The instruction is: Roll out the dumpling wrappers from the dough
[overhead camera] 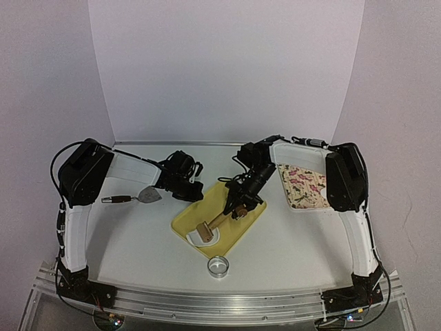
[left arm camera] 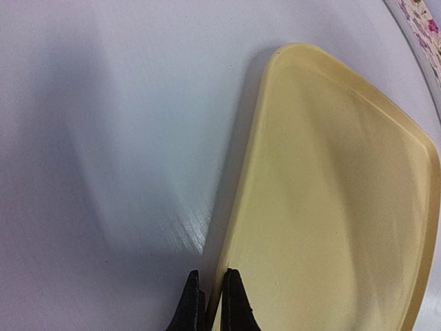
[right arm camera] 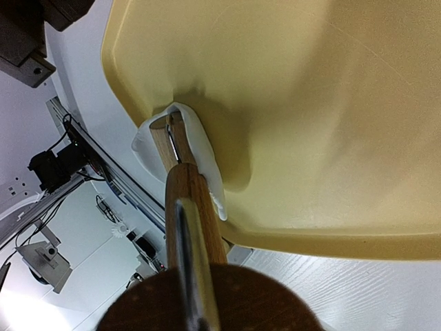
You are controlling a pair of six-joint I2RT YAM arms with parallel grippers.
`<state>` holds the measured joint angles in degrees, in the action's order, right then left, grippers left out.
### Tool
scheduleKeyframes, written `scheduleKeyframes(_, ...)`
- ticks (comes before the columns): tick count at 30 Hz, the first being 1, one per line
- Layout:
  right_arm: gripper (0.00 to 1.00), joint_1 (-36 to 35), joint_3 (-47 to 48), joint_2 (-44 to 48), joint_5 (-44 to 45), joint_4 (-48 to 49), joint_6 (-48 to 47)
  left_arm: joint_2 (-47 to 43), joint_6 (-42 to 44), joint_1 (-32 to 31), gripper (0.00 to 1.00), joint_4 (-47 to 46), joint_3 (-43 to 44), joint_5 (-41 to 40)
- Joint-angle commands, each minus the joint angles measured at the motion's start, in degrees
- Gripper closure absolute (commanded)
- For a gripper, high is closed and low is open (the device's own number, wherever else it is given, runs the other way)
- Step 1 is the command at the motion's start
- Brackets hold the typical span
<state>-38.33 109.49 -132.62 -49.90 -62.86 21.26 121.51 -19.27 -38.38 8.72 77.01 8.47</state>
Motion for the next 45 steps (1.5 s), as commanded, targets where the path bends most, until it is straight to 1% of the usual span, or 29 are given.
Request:
scheduleKeyframes(1, 1.00, -1.5, -8.8, -7.0, 27.5, -0.7, 3.5, 3.5, -4.5, -1.3, 1.00, 11.2, -5.1, -3.5)
scheduleKeyframes(8, 1.00, 5.3, -14.7, -3.0, 28.6, -0.6, 0.5, 2.0, -5.7, 0.2, 1.00, 10.6, -8.6, -4.9)
scheduleKeyframes(14, 1.00, 10.5, -17.3, 0.1, 27.9, -0.7, -2.0, 1.7, -5.8, 1.0, 1.00, 10.3, -9.5, -5.1)
scheduleKeyframes(21, 1.00, 12.9, -19.0, 1.4, 26.7, -0.6, -3.3, 2.5, -5.6, 1.4, 1.00, 10.4, -8.6, -5.1)
scheduleKeyframes(28, 1.00, 13.0, -16.8, 1.8, 27.4, -0.7, -2.6, 3.3, -5.0, 1.5, 1.00, 10.8, -7.1, -4.8)
scheduleKeyframes(34, 1.00, 13.5, -15.0, 4.9, 29.4, -1.9, -1.1, 3.1, -3.4, 1.5, 1.00, 10.0, -5.9, -3.6)
scheduleKeyframes(39, 1.00, 13.6, -11.4, 8.3, 30.8, -5.1, -1.0, 4.3, -0.9, 1.5, 1.00, 10.9, -2.1, -3.0)
scheduleKeyframes(42, 1.00, 13.6, -8.5, 10.6, 29.3, -7.1, -1.2, 5.0, -0.1, 1.5, 1.00, 11.3, -0.1, -2.7)
scheduleKeyframes(45, 1.00, 13.5, -6.1, 13.2, 24.3, -7.6, -1.4, 5.7, -0.1, 1.3, 1.00, 11.8, 1.9, -2.0)
